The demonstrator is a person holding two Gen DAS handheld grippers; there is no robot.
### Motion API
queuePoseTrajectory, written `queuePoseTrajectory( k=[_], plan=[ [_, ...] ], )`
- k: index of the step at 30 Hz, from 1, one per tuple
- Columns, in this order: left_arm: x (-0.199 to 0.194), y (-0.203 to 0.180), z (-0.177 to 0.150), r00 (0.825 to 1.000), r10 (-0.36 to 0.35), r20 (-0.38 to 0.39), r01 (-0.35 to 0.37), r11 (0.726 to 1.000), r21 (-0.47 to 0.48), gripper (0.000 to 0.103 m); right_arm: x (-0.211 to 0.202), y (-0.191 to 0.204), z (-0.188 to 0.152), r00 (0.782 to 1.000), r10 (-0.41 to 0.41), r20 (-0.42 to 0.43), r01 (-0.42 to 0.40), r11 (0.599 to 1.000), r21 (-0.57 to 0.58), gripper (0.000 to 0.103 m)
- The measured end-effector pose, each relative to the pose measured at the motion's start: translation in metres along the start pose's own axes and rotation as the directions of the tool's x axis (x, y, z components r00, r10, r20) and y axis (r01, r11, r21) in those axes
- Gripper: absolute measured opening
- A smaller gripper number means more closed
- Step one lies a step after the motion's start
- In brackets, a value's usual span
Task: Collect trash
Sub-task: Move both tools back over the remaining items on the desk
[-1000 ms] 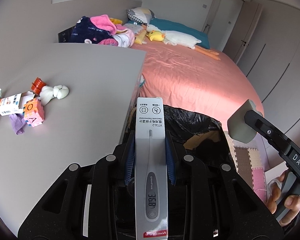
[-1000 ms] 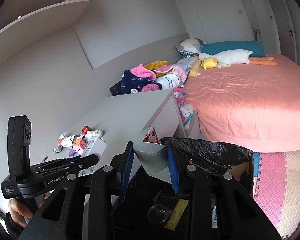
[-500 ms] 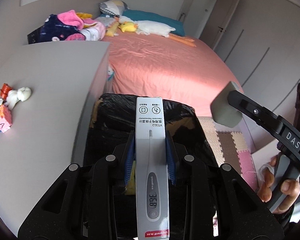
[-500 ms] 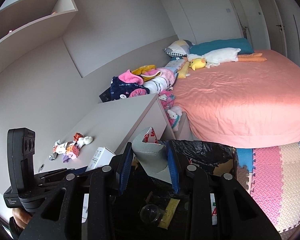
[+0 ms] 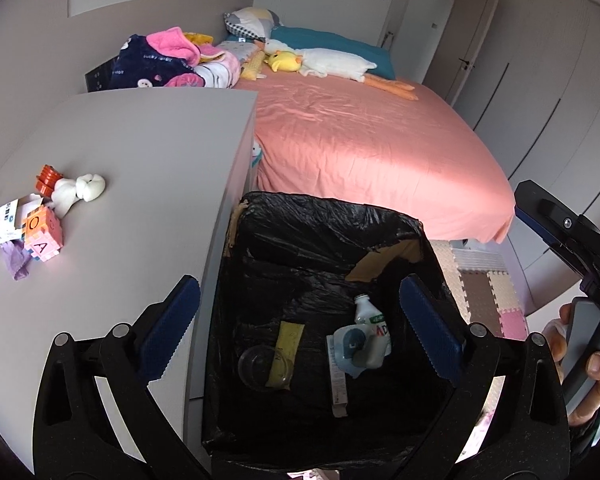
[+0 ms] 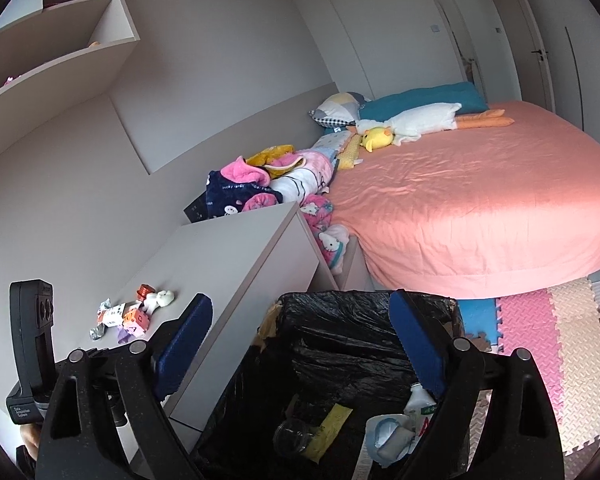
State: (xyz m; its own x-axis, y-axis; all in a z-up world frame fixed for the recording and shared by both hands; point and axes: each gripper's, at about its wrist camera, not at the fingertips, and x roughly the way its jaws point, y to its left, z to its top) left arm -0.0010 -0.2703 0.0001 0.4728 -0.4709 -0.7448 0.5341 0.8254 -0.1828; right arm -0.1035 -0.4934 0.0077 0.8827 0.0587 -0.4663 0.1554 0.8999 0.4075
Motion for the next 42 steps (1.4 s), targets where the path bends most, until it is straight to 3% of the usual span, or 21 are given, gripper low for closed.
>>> queuePoseTrajectory(
  k=[22,42],
  plan=[
    [-0.007,0.075,-0.002,0.99,0.141,-0.003,-0.14,0.986,-0.093,0.097,0.052,0.059,-0.011,0.993,0.064,-0.097,-0.073,0.993,-0.095,0.09],
    [0.0,0.168,0.004,0.966,0.259,-0.012,-0.254,0.938,-0.236,0.097,0.122,0.115,-0.016,0.978,0.096,-0.188,-0.128,0.977,-0.17,0.095]
  ],
)
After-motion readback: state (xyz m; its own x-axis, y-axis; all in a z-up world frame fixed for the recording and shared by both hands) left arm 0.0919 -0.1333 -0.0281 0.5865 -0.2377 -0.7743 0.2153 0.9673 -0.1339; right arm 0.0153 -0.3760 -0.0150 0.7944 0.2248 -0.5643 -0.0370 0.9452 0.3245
